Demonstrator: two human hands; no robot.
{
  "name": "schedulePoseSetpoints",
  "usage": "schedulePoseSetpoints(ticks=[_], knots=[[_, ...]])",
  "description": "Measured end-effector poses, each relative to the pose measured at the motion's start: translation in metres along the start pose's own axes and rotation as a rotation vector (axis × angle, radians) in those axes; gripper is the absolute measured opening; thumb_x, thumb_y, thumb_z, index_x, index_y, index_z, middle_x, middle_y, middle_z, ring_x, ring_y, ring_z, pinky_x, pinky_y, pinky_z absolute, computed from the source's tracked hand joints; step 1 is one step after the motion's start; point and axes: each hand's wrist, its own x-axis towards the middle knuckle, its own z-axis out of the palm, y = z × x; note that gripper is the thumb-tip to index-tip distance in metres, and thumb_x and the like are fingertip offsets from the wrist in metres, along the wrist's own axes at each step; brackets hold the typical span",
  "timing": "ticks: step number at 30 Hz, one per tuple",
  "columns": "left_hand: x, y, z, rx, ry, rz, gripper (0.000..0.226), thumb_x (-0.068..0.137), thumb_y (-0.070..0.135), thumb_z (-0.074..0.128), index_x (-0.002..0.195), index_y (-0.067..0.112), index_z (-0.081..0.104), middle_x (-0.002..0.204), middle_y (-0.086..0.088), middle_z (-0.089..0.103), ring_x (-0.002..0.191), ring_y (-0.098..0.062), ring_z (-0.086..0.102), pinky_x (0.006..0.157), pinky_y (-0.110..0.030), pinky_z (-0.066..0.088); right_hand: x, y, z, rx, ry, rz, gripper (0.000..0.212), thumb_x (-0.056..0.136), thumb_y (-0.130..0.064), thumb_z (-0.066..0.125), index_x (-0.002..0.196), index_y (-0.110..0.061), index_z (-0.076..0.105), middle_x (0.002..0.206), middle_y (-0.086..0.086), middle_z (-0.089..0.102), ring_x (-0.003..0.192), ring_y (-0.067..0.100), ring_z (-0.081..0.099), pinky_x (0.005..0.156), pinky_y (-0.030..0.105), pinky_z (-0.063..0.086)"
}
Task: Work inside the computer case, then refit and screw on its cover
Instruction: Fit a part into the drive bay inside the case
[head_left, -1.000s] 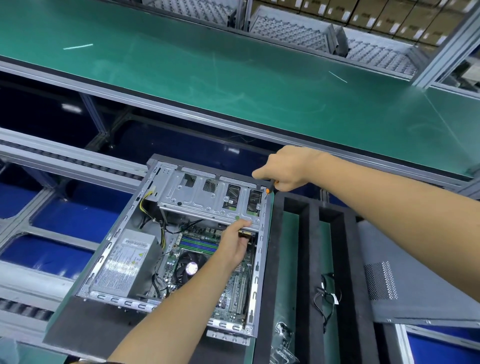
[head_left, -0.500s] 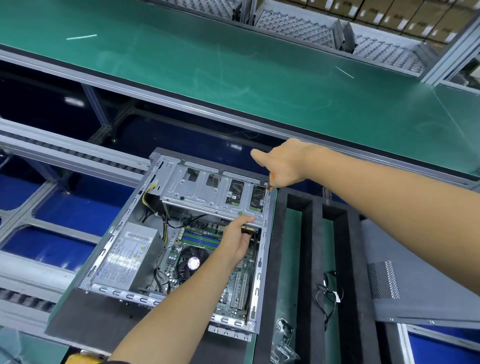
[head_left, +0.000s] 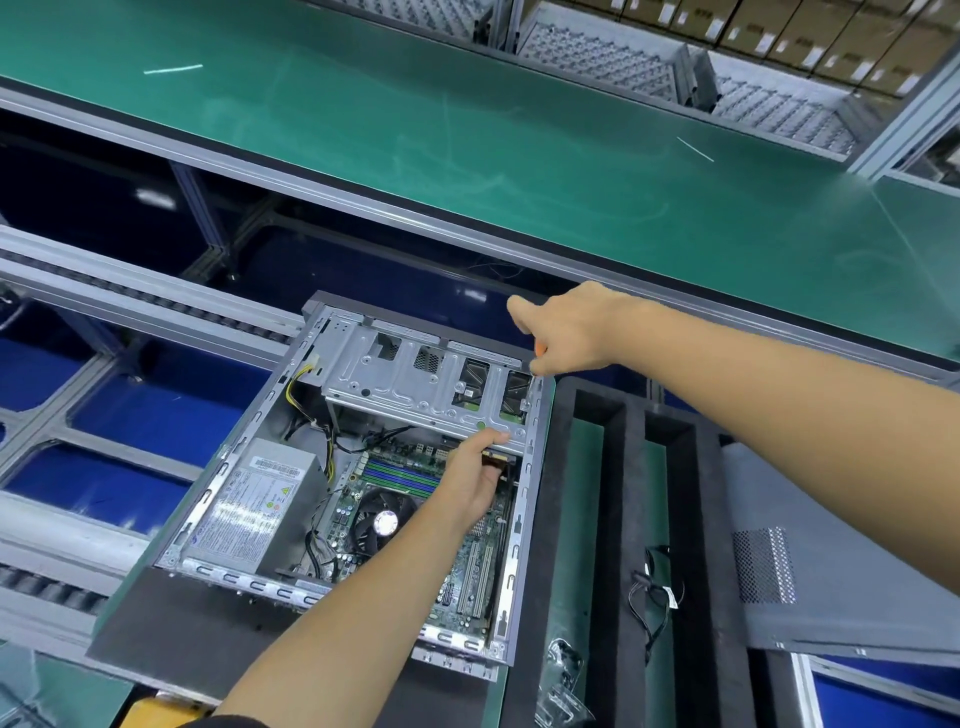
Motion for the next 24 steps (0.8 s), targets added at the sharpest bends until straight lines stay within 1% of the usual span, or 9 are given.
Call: schedulePoseSetpoints(ticks=[4, 8, 11, 13, 15, 16, 19, 22, 24], knots=[[0.000, 0.000, 0.000, 0.004, -0.028, -0.001, 0.011, 0.086, -0.002, 0.065, 0.093, 0.006, 0.068, 0.125, -0.018, 0.062, 0.116, -0.033, 0.058, 0.119, -0.049, 0.037, -0.003, 0.005, -0.007, -0.067, 0.015, -0.097, 0.025, 0.088, -0.012, 0.048, 0.093, -0.028, 0.028, 0.066, -0.002, 0.047, 0.057, 0.022, 0.045, 0.051, 0.033, 0.029], [-0.003, 0.001, 0.000, 0.009, -0.033, 0.007, 0.011, 0.086, -0.001, 0.065, 0.094, 0.007, 0.068, 0.131, -0.019, 0.061, 0.112, -0.029, 0.057, 0.119, -0.048, 0.036, 0.000, 0.009, -0.007, -0.001, 0.012, -0.057, 0.014, 0.089, -0.017, 0.052, 0.081, -0.020, 0.041, 0.064, 0.002, 0.052, 0.058, 0.026, 0.048, 0.051, 0.033, 0.031], [-0.003, 0.000, 0.002, 0.002, -0.027, 0.016, 0.013, 0.086, -0.001, 0.065, 0.097, 0.006, 0.067, 0.149, -0.020, 0.050, 0.127, -0.030, 0.053, 0.121, -0.048, 0.033, 0.002, 0.006, -0.006, -0.007, -0.036, 0.031, 0.023, 0.095, -0.029, 0.050, 0.074, -0.020, 0.050, 0.065, 0.000, 0.054, 0.059, 0.023, 0.049, 0.051, 0.031, 0.031], [-0.002, -0.001, 0.002, -0.003, -0.028, 0.022, 0.017, 0.086, 0.001, 0.066, 0.102, 0.006, 0.068, 0.158, -0.018, 0.040, 0.146, -0.033, 0.038, 0.124, -0.047, 0.028, 0.004, 0.005, -0.006, 0.024, -0.068, 0.104, 0.028, 0.098, -0.033, 0.048, 0.075, -0.020, 0.056, 0.070, -0.001, 0.057, 0.062, 0.019, 0.049, 0.054, 0.031, 0.035], [-0.001, -0.001, 0.000, 0.002, -0.027, 0.019, 0.023, 0.086, 0.002, 0.067, 0.108, 0.005, 0.066, 0.158, -0.017, 0.039, 0.148, -0.035, 0.034, 0.124, -0.048, 0.027, 0.004, 0.006, -0.005, 0.002, -0.062, 0.119, 0.032, 0.100, -0.038, 0.046, 0.075, -0.020, 0.057, 0.074, -0.001, 0.060, 0.062, 0.017, 0.049, 0.056, 0.031, 0.037], [0.000, -0.001, -0.001, 0.006, -0.028, 0.010, 0.023, 0.085, 0.001, 0.067, 0.109, 0.004, 0.066, 0.153, -0.018, 0.045, 0.143, -0.035, 0.041, 0.123, -0.049, 0.029, 0.005, 0.007, -0.004, -0.047, -0.038, 0.103, 0.031, 0.099, -0.040, 0.047, 0.078, -0.019, 0.056, 0.075, -0.001, 0.061, 0.061, 0.017, 0.049, 0.056, 0.031, 0.037], [0.000, 0.000, -0.002, 0.014, -0.053, -0.013, 0.009, 0.086, 0.001, 0.065, 0.093, 0.007, 0.068, 0.110, -0.016, 0.067, 0.102, -0.030, 0.063, 0.116, -0.049, 0.039, 0.003, 0.011, 0.001, -0.203, 0.048, -0.059, 0.023, 0.094, -0.040, 0.055, 0.095, -0.022, 0.043, 0.066, -0.011, 0.045, 0.055, 0.013, 0.044, 0.050, 0.029, 0.029], [0.001, 0.000, -0.005, 0.019, -0.064, 0.002, 0.009, 0.086, 0.001, 0.065, 0.090, 0.008, 0.067, 0.093, -0.012, 0.071, 0.089, -0.028, 0.063, 0.111, -0.049, 0.043, 0.000, 0.014, 0.005, -0.270, 0.068, -0.237, 0.035, 0.094, -0.030, 0.054, 0.098, -0.029, 0.019, 0.064, -0.012, 0.035, 0.050, 0.010, 0.034, 0.047, 0.028, 0.022], [0.001, -0.001, -0.005, 0.014, -0.056, 0.001, 0.008, 0.086, 0.001, 0.065, 0.090, 0.008, 0.067, 0.091, -0.011, 0.072, 0.087, -0.026, 0.063, 0.110, -0.047, 0.043, 0.000, 0.012, 0.009, -0.248, 0.088, -0.254, 0.021, 0.093, -0.026, 0.052, 0.096, -0.026, 0.031, 0.064, -0.007, 0.046, 0.050, 0.015, 0.035, 0.048, 0.029, 0.022]])
